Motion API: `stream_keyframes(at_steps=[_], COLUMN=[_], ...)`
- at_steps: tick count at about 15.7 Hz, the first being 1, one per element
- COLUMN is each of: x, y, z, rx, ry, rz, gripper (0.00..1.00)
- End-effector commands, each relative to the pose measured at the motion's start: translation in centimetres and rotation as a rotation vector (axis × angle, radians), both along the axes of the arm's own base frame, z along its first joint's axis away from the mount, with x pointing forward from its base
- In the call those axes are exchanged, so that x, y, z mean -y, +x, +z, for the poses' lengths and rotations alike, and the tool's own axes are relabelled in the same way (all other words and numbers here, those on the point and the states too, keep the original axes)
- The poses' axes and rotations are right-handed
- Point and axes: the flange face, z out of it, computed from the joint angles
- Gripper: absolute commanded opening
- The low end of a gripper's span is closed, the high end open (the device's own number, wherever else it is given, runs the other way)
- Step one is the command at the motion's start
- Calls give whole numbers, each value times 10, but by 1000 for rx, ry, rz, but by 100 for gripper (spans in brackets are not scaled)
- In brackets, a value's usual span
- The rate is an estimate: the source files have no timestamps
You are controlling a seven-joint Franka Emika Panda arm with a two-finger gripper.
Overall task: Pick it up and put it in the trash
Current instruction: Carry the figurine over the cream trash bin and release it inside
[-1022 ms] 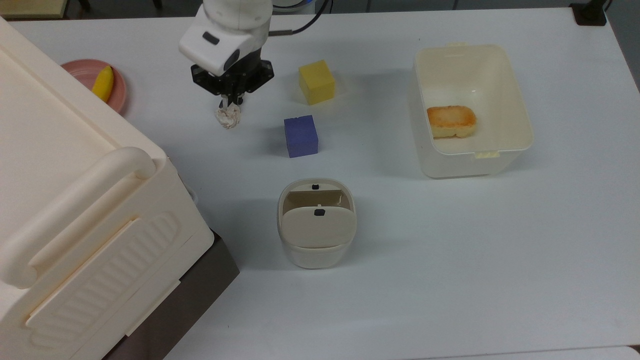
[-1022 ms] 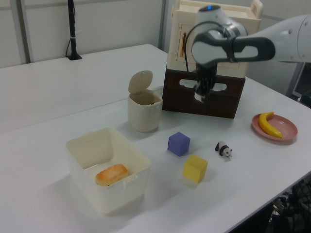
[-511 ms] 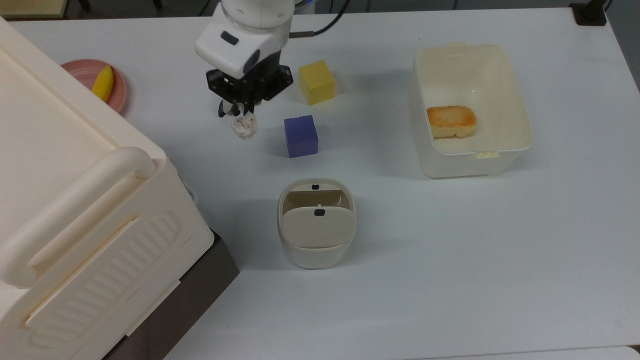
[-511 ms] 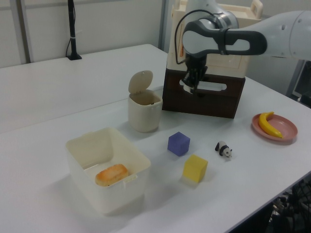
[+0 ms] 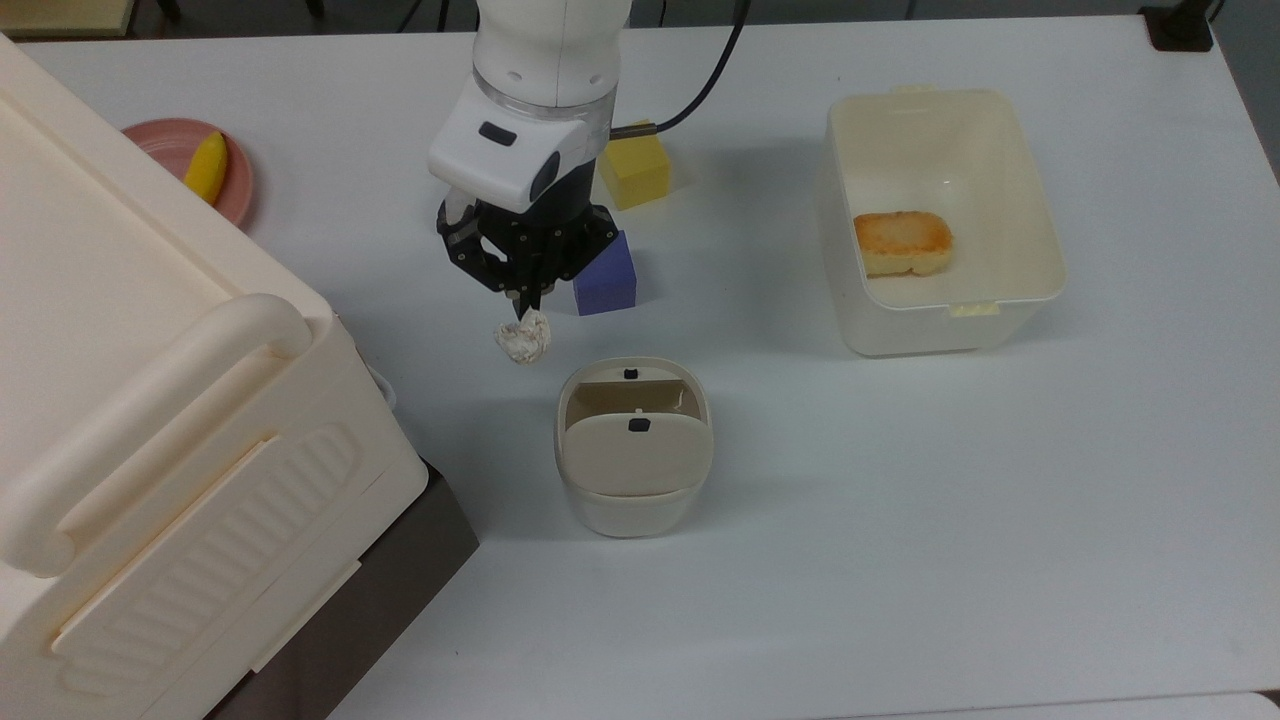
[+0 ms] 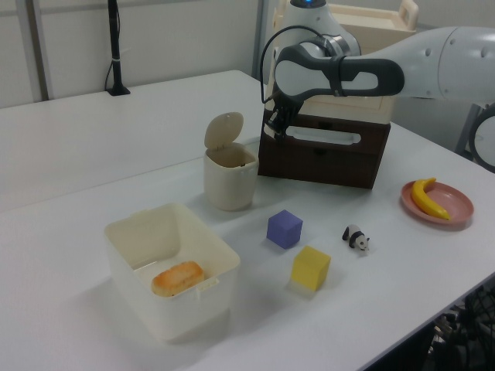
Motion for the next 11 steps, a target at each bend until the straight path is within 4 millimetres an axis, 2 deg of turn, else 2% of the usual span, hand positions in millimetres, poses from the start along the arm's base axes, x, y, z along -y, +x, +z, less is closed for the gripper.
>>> stream_keyframes(at_steps=[1,3,11], x=[-10,-27,-67], y=[12,14,22], z=[-7,-19,-42], rx=[36,27,56], ry=[-14,-3,21], rz=[111,154,263], gripper=[0,0,0])
